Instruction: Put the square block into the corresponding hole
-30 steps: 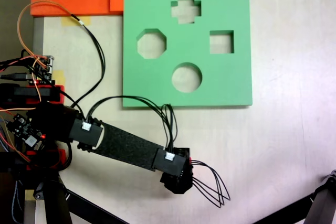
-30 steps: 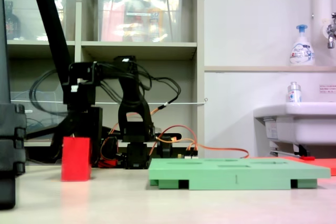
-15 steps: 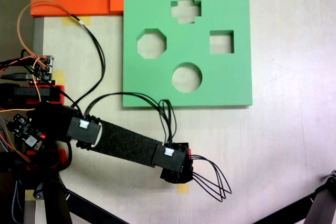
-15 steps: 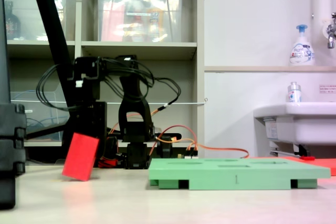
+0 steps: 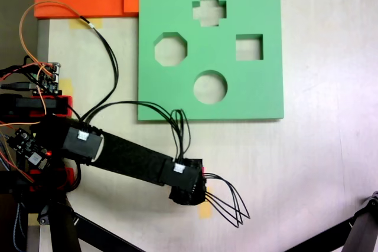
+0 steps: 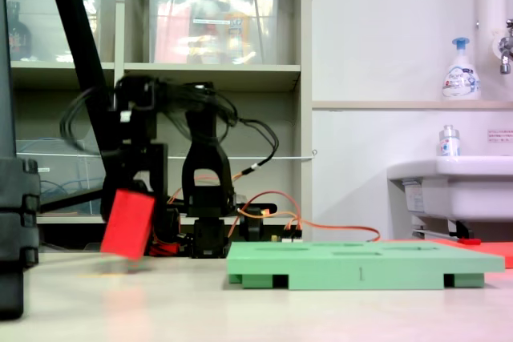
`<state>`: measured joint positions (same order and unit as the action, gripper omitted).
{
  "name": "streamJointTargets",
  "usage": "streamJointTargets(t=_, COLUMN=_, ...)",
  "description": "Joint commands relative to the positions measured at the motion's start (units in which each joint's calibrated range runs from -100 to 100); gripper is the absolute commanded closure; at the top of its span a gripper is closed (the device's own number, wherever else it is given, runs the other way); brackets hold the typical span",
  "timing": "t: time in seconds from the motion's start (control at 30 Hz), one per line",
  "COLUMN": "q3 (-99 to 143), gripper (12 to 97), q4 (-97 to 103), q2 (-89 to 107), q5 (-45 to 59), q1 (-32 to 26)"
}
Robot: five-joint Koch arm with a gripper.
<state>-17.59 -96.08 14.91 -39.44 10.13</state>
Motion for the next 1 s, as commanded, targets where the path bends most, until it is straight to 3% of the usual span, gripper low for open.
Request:
streamJointTargets(t=0.0, q3=-3.55, gripper=84.9, q4=-3.92, q2=7.57, q5=-0.78, q1=-0.68)
streamJointTargets(t=0.3, q3=-12.02, gripper=84.6, q4=-3.92, q2=11.63, q5=-10.35, q1=-9.52)
streamJointTargets(t=0.7, q3=-47.61, gripper=84.4, q4=-3.92, q2=-26.50, q5=-21.68, q1=-21.44)
streamJointTargets(t=0.97, q3=-49.41, gripper=84.4, q4=-3.92, q2=-32.93, q5=-24.91, q1=-24.76)
